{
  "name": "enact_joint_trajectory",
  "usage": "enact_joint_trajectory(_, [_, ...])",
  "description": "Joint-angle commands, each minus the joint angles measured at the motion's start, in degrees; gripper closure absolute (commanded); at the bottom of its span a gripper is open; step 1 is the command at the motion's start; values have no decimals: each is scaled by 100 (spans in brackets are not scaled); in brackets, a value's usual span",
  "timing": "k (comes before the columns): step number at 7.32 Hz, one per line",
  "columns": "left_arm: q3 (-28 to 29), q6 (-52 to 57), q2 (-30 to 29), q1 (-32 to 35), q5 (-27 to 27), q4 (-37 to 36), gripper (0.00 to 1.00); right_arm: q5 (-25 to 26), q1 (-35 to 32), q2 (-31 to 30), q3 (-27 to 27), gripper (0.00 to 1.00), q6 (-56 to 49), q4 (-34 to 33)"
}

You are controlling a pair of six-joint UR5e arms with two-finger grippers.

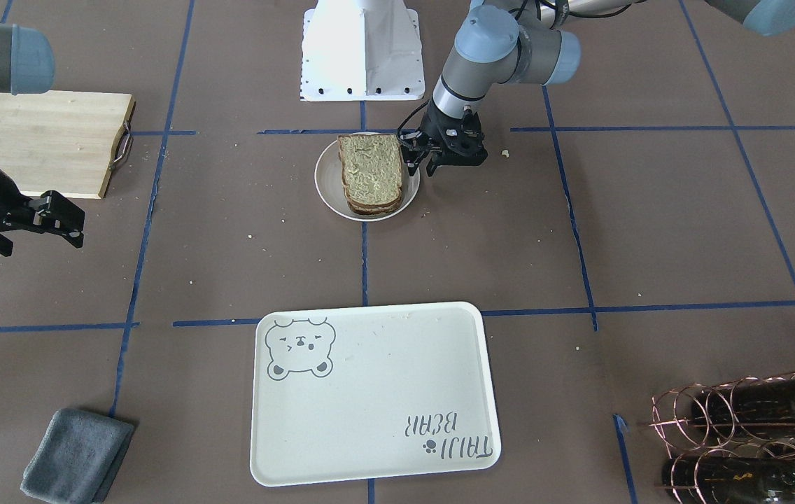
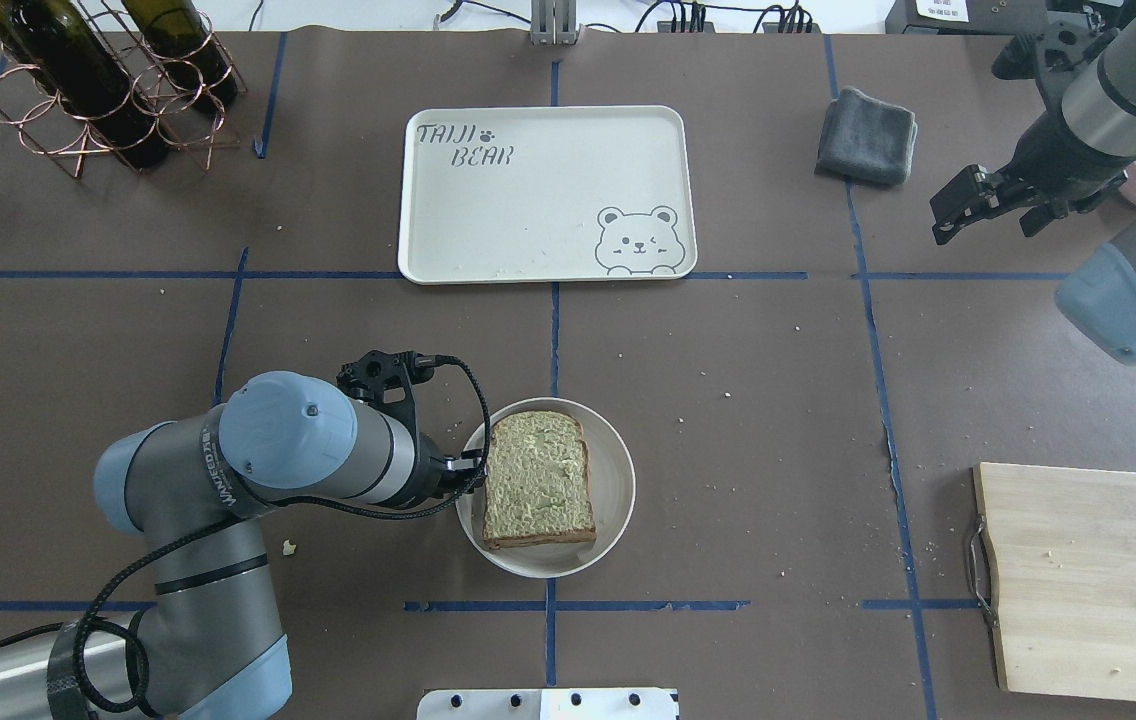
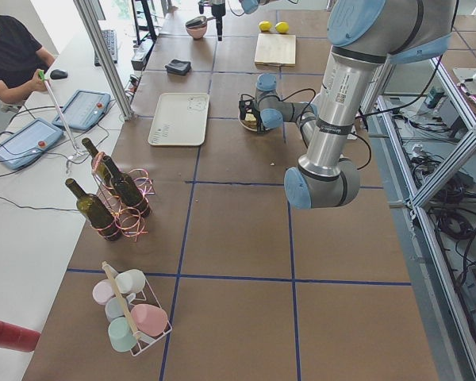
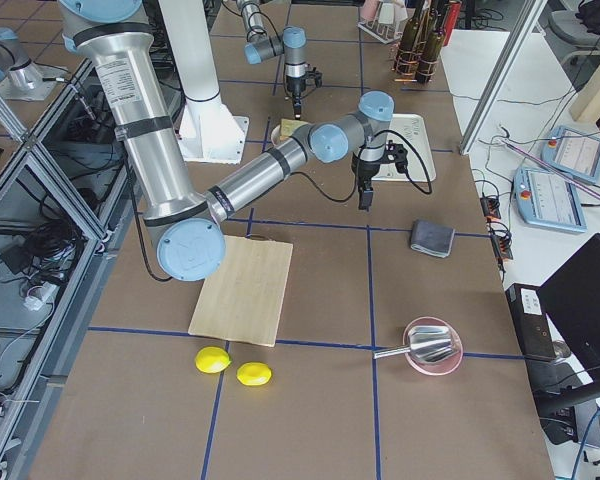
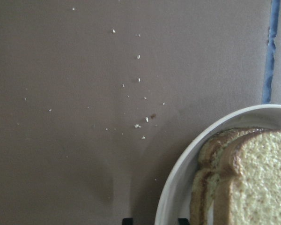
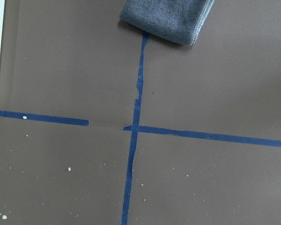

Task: Make sandwich and place on tray
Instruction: 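Grip the white plate rim with the left gripper and lift it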

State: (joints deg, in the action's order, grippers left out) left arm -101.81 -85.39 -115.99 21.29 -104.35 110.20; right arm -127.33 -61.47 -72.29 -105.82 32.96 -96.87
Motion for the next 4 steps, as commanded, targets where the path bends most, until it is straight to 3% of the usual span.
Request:
enact_joint_trajectory(1, [152, -4, -81, -28, 11, 10, 64, -63, -102, -4, 0, 0, 0, -7])
enact_joint_trajectory(3, [249, -13, -152, -28, 3, 36, 69, -63, -129, -39, 0, 0, -17, 10])
enact_joint_trajectory(4, [250, -74, -161, -28, 3, 45, 78, -72, -129, -39, -17, 0, -18, 10])
